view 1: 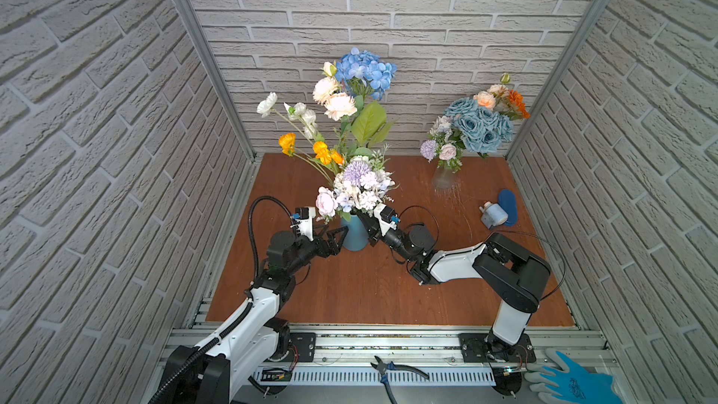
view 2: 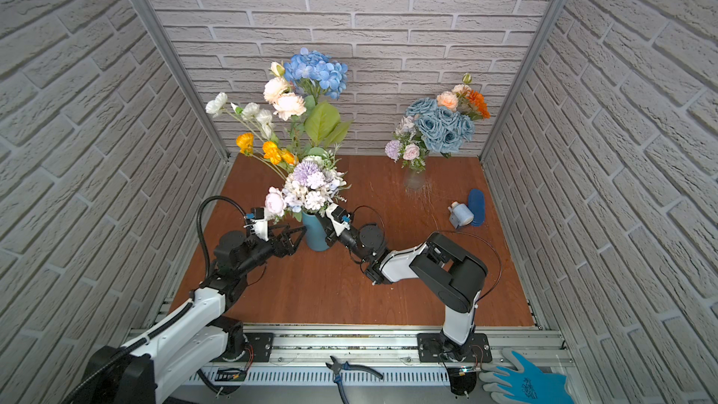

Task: Arrange flowers in a vase
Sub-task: Place the flower in the vase.

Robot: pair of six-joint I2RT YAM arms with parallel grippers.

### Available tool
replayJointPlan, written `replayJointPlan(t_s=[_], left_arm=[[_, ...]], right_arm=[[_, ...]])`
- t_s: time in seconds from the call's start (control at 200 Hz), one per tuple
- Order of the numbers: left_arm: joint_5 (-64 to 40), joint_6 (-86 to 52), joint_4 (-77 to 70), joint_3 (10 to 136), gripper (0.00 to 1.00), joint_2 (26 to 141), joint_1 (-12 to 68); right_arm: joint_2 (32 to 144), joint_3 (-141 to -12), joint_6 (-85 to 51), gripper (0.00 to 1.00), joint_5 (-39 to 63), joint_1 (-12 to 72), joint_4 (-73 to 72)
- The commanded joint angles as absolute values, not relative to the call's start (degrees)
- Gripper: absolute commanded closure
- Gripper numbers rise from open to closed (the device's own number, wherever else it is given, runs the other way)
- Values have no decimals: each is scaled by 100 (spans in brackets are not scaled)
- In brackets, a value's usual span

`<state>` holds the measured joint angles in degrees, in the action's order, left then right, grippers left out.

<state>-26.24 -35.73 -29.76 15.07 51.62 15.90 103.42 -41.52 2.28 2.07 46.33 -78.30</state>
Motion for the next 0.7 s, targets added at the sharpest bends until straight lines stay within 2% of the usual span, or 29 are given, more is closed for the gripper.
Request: replayJointPlan(t_s=[0.0,0.355,0.47,0.58,0.695], left_arm=[[-2493,-3482,-3066,1714,2,5151,1665],[-2352,-3428,-2933,1784,2,5153,1819],[-2258,-3377,-2743,1768,2,5066,1877],[-2017,-3260,-2542,1699,2,4928,1997],[-1729,-3114,-2457,1626,2,4842,2191]], right_arm=[[10102,-4005,151,76,80,4643,-8073],[9720,-3520,114,65,-63,4649,-8069],[9416,-3190,132,57,-258,4649,-8060],[9062,-2876,112,44,-568,4632,-7845],[8501,-2883,9,30,-958,4584,-6518]])
